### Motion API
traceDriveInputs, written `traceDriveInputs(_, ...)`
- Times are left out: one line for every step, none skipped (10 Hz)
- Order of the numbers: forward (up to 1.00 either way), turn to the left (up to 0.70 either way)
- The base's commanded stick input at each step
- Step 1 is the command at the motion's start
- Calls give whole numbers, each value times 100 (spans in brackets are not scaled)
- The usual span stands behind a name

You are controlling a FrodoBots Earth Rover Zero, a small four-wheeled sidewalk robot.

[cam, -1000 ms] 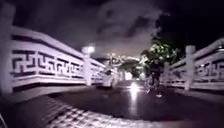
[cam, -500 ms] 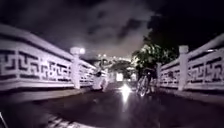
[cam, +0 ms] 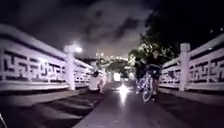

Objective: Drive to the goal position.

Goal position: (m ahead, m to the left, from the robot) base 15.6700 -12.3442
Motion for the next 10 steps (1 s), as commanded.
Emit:
traceDriveInputs(38,0)
traceDriveInputs(38,0)
traceDriveInputs(38,8)
traceDriveInputs(38,23)
traceDriveInputs(38,23)
traceDriveInputs(38,11)
traceDriveInputs(38,0)
traceDriveInputs(38,0)
traceDriveInputs(38,0)
traceDriveInputs(38,0)
